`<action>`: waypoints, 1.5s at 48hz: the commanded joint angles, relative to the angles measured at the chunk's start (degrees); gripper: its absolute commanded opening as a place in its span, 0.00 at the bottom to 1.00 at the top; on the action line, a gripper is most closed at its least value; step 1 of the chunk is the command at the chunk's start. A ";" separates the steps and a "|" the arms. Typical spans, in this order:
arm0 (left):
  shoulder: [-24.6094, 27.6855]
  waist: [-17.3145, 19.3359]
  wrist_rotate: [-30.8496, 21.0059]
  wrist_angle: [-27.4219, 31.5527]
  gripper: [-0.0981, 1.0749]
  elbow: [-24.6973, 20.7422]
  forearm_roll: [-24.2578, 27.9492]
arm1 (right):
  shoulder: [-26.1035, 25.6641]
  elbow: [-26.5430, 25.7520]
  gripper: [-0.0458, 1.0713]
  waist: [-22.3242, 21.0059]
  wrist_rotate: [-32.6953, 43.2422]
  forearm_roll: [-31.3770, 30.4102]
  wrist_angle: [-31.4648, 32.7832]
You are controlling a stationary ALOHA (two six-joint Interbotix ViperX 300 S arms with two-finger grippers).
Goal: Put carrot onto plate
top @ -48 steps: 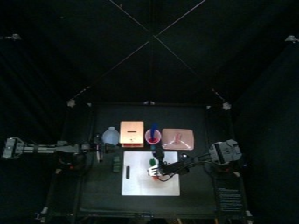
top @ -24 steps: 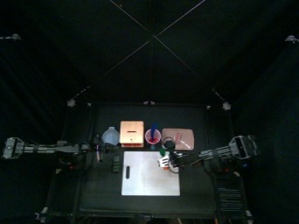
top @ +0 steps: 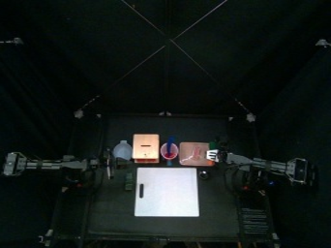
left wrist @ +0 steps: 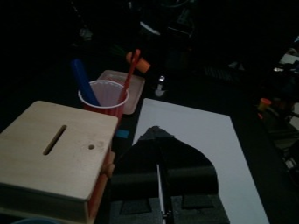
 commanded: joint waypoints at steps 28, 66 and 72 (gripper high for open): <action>0.26 -0.53 -0.09 -0.70 0.21 -2.64 -3.78 | 8.17 1.05 0.92 -5.80 -0.35 -5.36 -15.03; 0.26 -2.37 -0.18 -0.88 0.21 -3.08 -5.10 | -4.04 -5.45 0.91 23.99 0.53 -30.23 -24.87; 0.18 -2.37 -0.09 -0.88 0.21 -2.90 -5.98 | -1.58 -7.29 0.91 25.31 0.44 -30.23 -25.58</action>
